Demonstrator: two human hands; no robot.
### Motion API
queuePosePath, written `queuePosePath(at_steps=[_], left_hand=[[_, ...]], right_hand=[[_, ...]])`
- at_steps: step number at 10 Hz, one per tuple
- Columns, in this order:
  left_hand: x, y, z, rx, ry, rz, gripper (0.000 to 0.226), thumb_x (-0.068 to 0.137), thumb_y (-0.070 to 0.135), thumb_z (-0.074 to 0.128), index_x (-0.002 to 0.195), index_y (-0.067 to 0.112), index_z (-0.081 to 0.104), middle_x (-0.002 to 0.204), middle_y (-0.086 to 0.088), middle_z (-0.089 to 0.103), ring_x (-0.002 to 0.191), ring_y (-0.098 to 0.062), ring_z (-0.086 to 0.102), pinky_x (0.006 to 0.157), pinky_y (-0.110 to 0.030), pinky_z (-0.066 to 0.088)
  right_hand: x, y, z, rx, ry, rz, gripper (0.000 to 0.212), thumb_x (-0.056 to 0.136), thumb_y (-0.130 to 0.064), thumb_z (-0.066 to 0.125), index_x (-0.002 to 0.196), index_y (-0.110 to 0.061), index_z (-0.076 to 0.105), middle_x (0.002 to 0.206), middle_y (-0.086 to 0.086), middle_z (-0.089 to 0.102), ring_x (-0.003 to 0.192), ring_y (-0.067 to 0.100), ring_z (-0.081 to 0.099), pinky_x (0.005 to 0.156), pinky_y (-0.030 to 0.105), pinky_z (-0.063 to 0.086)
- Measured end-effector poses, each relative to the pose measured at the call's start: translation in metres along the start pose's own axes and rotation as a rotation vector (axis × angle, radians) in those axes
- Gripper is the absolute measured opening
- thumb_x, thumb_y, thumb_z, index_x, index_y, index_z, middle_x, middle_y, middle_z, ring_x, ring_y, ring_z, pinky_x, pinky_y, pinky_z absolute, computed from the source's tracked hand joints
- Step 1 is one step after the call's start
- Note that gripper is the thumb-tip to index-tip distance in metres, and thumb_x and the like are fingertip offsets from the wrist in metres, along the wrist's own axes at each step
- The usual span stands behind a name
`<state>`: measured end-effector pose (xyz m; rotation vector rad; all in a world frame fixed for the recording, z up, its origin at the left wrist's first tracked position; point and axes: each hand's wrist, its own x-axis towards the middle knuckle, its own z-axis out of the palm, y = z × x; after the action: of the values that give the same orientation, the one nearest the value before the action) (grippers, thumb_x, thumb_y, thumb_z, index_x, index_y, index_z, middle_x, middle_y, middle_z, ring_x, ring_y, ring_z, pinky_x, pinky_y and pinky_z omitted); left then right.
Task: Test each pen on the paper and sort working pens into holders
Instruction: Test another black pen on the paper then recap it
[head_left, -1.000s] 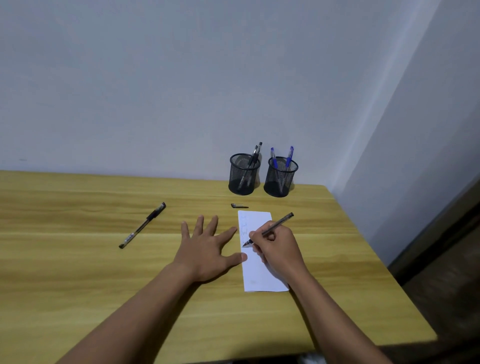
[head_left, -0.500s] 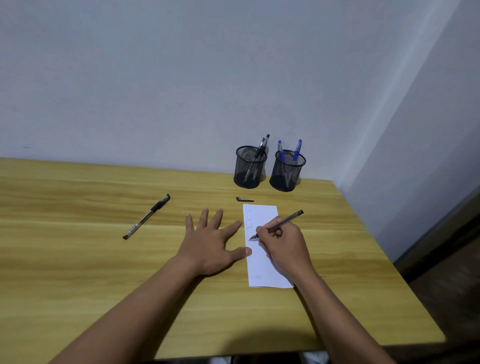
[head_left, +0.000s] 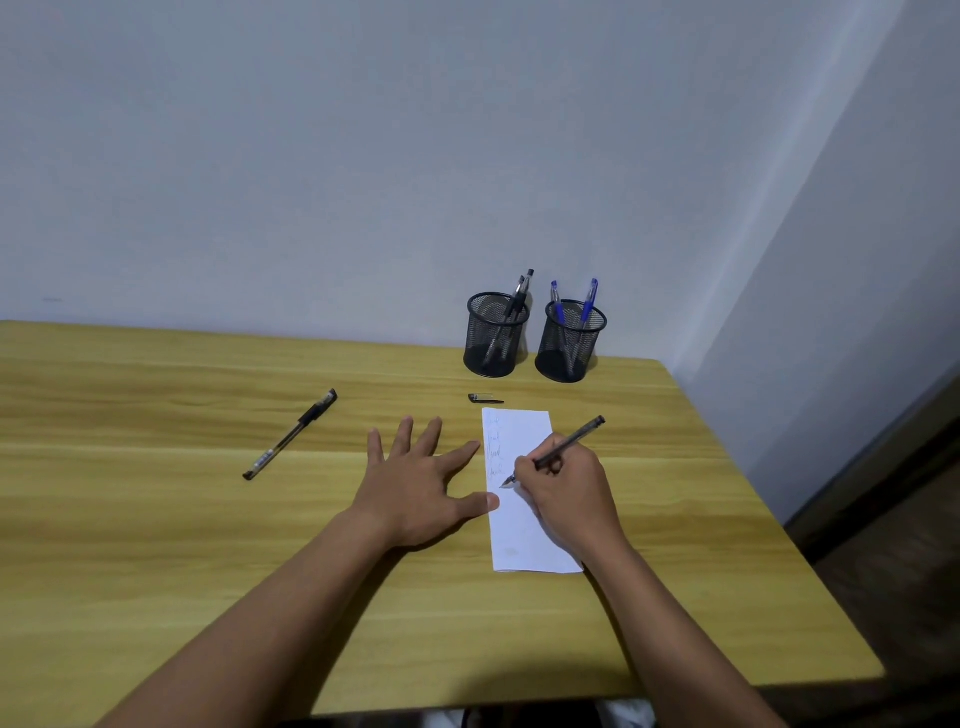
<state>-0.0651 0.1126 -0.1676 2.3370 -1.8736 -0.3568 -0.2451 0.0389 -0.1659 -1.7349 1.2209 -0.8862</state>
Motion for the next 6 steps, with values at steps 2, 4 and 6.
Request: queuePosePath(at_steps=[2,4,6], left_hand=[[0.0004,0.0003,-0.0003,0.016,0.001,-0.004,0.086,0.073,0.092,0.028,0.15,0.056,0.013,0.166,-0.001,-0.004,0.152,-0.031,-0.014,0.116,-0.062,-0.013],[0.0005,0.0014,-0.0018,0.01,-0.006,-0.006,0.085,0.074,0.091,0.03,0.149,0.056,0.014,0.166,-0.001,-0.005,0.151,-0.03,-0.015,0.116,-0.062,-0.013],[-0.0011,0.0005,-0.0003,-0.009,0.033,0.013,0.087,0.072,0.092,0.028,0.15,0.054,0.016,0.167,-0.001,-0.001,0.152,-0.03,-0.012,0.117,-0.062,-0.009]], right_hand=[[0.0001,-0.0016,-0.0007,0.024,-0.003,0.014,0.013,0.089,-0.016,0.068,0.079,-0.01,0.062,0.057,-0.001,0.063,0.048,0.012,0.056,0.048,0.031,0.046],[0.0015,0.0009,0.0002,0.022,0.019,0.015,0.013,0.087,-0.017,0.068,0.076,-0.014,0.061,0.056,-0.005,0.059,0.05,0.012,0.054,0.051,0.033,0.045],[0.0019,0.0002,-0.0035,0.202,0.069,0.038,0.015,0.089,-0.01,0.065,0.076,-0.007,0.058,0.059,0.005,0.06,0.053,0.021,0.053,0.048,0.033,0.043]])
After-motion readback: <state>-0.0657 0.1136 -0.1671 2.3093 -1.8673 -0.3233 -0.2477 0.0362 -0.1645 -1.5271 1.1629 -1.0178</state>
